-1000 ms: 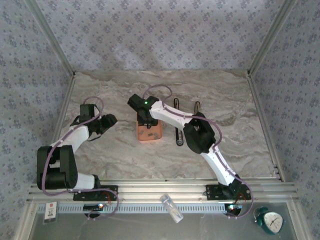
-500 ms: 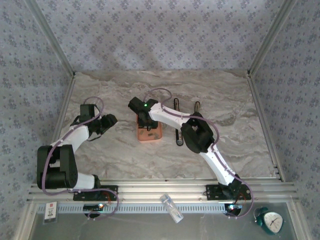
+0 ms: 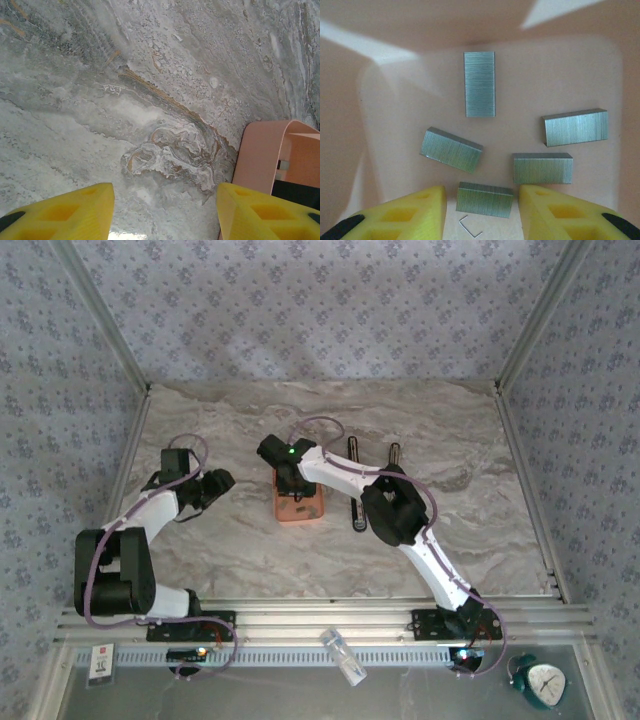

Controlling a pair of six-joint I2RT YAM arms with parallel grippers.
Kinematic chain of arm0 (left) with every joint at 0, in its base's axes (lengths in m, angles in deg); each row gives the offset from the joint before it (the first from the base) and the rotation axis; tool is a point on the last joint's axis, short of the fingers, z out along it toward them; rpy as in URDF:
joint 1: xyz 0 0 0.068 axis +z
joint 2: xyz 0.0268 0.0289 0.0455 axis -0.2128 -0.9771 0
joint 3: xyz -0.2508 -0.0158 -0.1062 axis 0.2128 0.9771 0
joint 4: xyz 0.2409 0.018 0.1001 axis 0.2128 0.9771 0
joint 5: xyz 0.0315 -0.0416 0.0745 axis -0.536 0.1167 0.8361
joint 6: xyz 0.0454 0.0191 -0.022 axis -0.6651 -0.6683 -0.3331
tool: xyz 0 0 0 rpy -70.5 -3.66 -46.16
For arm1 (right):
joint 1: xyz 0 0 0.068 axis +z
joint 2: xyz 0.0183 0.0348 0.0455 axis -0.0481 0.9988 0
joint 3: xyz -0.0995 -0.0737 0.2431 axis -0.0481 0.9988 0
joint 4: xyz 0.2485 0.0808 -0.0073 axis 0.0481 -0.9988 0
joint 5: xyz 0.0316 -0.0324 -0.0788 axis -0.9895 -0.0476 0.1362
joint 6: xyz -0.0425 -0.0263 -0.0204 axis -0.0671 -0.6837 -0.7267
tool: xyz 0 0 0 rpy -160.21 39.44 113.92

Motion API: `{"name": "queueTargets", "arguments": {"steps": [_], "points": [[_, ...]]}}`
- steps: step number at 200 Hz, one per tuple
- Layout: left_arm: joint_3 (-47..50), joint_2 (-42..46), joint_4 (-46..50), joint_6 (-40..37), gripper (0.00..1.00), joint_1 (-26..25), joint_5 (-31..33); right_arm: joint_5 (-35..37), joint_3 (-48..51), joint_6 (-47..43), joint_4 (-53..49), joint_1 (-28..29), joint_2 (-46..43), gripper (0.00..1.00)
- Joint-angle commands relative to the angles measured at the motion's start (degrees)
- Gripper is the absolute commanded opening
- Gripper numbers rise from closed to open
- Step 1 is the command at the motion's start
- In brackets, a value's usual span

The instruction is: Load the staples into the stapler

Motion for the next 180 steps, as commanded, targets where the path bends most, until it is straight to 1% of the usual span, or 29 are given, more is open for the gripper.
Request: {"name": "queueTargets", "arguments": {"steps": [1,35,75,101,118,137,161,178,180], "points": [[-1.4,-0.1,0.3,-0.9,0.56,0.4,-1.0,2.6,0.7,0.6,0.8,-0.6,1.5,0.40],[-1.4,-0.1,0.4,-1.0,0.56,0.5,-0.9,2.8,0.8,0.0,0.6,-0.6,1.7,0.33],[-1.4,0.0,0.5,-1.0,0.56,0.5,-1.0,3.0,1.7,-0.2,0.4,-0.5,0.9,0.30],[-1.4,0.5,0.8,-0.9,0.56,0.5,-1.2,4.4,2.1,-1.2,0.3,-0.2,-1.3,0.28],[-1.4,1.2,1.2,-0.8,0.56,0.5,-1.3,5.8,3.3,-2.6,0.7,0.2,-4.1,0.28],[-1.5,2.3,1.7,-0.8,0.56,0.5,-1.3,6.7,7.0,-4.9,2.8,0.6,-8.8,0.28],[-1.0,4.2,2.1,-0.9,0.57,0.5,-1.3,6.5,14.3,-8.9,7.4,0.9,-15.8,0.27],[-0.4,5.7,2.4,-1.4,0.57,0.5,-1.6,4.9,20.7,-11.7,10.9,1.3,-21.1,0.27],[-0.3,5.8,2.3,-1.5,0.57,0.5,-1.6,4.6,21.5,-13.4,11.3,1.3,-21.9,0.27]]}}
